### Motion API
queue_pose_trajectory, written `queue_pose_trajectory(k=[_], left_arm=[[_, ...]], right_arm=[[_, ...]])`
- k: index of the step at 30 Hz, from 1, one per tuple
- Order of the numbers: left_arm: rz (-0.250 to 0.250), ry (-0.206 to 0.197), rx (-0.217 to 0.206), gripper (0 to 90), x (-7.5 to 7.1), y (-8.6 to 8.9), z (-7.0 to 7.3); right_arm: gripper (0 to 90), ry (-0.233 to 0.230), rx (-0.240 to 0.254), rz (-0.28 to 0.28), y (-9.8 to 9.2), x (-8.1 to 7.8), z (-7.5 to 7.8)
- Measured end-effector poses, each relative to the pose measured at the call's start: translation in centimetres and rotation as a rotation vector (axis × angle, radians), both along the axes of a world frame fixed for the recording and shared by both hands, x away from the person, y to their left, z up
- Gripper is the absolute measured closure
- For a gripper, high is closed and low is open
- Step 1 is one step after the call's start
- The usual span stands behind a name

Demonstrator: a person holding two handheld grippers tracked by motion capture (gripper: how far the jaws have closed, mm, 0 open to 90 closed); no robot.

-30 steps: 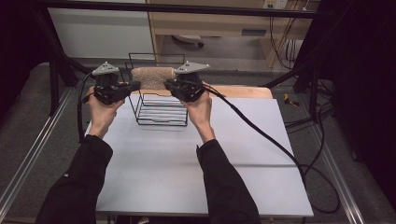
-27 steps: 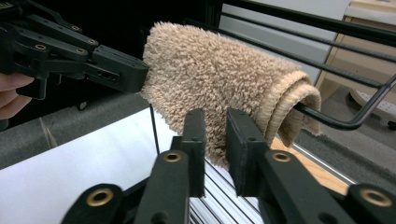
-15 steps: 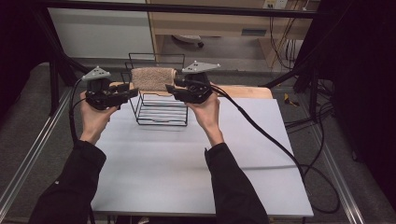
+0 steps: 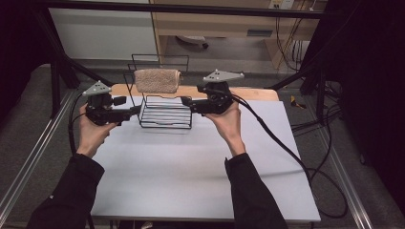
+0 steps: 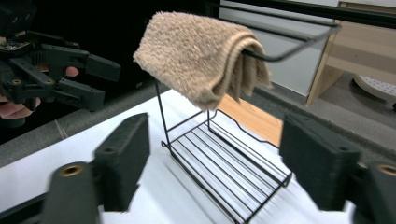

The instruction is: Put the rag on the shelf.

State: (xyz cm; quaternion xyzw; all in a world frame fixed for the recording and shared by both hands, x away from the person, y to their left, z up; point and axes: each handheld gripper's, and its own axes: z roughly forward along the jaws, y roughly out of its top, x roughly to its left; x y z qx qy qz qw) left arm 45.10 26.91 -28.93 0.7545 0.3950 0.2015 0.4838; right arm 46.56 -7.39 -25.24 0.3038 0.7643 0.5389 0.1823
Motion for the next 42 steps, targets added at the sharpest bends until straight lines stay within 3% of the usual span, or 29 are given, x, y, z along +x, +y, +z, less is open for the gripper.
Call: queue_pose_trajectory(k=[8, 18, 33, 42], left_arm=[[-0.013, 0.015, 0.002, 14.2, -1.0, -0.2, -1.6], [-0.041, 0.020, -0.001, 8.1, -2.5, -0.3, -3.7], [-0.067, 0.052, 0.019, 8.1, -4.7, -0.3, -7.7], [-0.087, 0.070, 0.045, 8.6, -6.0, 0.0, -10.2]], right_arm=[[12.0, 0.008, -0.007, -0.014, -2.5, -0.9, -1.2], [3.4, 0.054, -0.022, -0.024, -6.1, -2.3, -3.4], [1.2, 0.134, 0.021, -0.071, -11.8, -4.6, -8.0], [0.5, 0.169, 0.008, -0.077, -14.1, -6.3, -11.4]])
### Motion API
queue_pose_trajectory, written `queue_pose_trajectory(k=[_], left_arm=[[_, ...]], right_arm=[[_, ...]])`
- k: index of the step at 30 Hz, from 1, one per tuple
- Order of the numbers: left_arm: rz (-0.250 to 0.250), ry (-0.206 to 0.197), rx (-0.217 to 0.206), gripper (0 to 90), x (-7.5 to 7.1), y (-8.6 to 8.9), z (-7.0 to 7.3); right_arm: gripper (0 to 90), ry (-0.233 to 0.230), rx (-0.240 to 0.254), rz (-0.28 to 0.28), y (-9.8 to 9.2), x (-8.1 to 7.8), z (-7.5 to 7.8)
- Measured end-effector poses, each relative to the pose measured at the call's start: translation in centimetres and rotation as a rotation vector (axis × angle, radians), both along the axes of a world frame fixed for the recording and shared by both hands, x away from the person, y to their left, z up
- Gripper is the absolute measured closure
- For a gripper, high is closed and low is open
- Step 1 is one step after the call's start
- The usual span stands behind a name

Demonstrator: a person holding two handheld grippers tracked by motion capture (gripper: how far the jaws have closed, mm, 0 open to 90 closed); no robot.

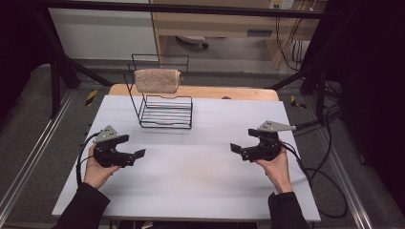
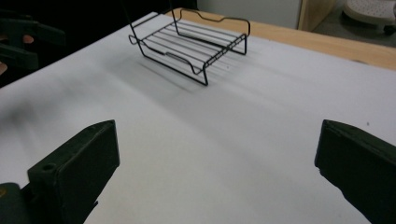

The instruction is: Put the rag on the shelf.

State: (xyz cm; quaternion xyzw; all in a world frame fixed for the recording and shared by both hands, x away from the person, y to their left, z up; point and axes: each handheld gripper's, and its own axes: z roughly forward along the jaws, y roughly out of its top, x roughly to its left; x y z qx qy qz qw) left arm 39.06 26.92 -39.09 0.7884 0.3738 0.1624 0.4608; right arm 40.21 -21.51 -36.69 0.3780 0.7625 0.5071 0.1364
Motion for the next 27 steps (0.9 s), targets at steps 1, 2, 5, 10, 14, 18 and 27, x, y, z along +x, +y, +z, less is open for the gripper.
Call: queue_pose_trajectory(k=[1, 2, 5, 10, 14, 18, 27], left_arm=[[0.000, 0.003, 0.003, 8.6, -0.1, 0.0, -0.3], [-0.001, 0.005, 0.005, 8.6, -0.3, 0.1, -0.6], [-0.005, 0.017, 0.002, 8.9, -0.7, 0.3, -1.5], [-0.006, 0.034, 0.016, 9.0, -1.1, 0.6, -2.5], [-0.012, 0.034, 0.015, 9.1, -1.5, 0.8, -3.0], [-0.020, 0.037, 0.022, 9.3, -1.8, 0.9, -3.4], [-0.023, 0.045, 0.020, 9.6, -2.2, 1.0, -4.5]], right_arm=[[0.5, 0.003, -0.006, 0.003, -0.2, -0.2, -0.4], [0.4, 0.009, -0.005, 0.000, -0.5, -0.4, -0.8], [0.5, 0.031, -0.010, 0.000, -1.1, -0.9, -1.8], [0.4, 0.048, -0.014, -0.002, -2.3, -1.7, -3.3], [0.4, 0.061, -0.029, 0.000, -3.2, -2.3, -4.5], [0.5, 0.082, -0.028, -0.007, -4.0, -2.9, -5.7], [0.5, 0.093, -0.035, 0.007, -5.2, -3.8, -7.8]])
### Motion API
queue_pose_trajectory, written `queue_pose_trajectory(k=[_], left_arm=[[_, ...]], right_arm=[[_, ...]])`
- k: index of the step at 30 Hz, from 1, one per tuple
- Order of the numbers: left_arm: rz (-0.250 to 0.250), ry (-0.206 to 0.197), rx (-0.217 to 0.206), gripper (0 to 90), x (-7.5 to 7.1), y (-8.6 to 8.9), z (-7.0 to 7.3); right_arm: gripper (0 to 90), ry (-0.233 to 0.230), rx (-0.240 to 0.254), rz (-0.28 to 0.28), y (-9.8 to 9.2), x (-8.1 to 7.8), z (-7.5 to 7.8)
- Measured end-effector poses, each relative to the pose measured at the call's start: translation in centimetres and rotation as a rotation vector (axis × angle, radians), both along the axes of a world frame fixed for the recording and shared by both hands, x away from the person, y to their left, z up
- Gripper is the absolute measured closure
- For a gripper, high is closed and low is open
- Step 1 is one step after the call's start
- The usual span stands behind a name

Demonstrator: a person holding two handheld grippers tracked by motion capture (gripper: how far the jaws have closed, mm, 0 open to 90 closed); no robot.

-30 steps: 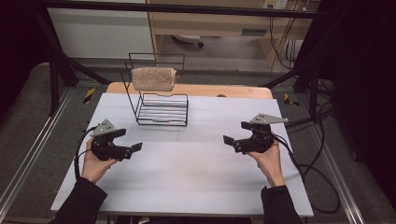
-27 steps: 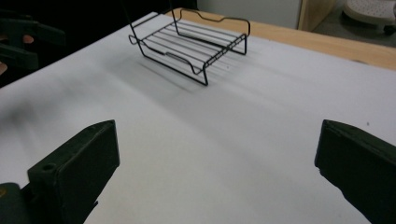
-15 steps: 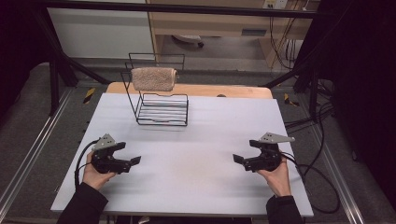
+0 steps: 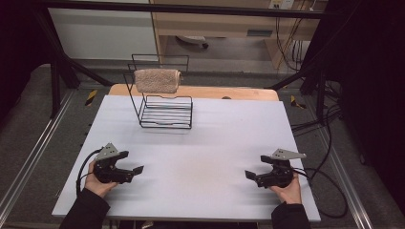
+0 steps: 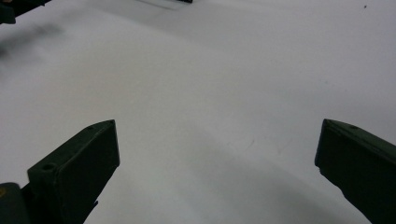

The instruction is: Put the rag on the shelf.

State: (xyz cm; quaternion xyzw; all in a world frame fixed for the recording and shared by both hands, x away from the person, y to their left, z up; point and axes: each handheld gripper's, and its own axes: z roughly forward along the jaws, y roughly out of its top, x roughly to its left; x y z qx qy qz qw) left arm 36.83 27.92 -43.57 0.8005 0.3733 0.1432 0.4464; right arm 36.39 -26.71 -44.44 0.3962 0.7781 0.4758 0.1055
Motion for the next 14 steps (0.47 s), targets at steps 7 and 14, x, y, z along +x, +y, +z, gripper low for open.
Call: queue_pose_trajectory(k=[7, 14], left_arm=[[0.009, -0.016, 0.003, 9.6, -0.39, 0.35, -0.15], [-0.006, 0.002, 0.006, 9.6, -0.39, 0.27, -0.43]], right_arm=[[0.4, 0.016, -0.016, -0.004, -0.05, -0.26, -0.49], [0.4, 0.026, -0.021, -0.002, -0.06, -0.31, -0.67]])
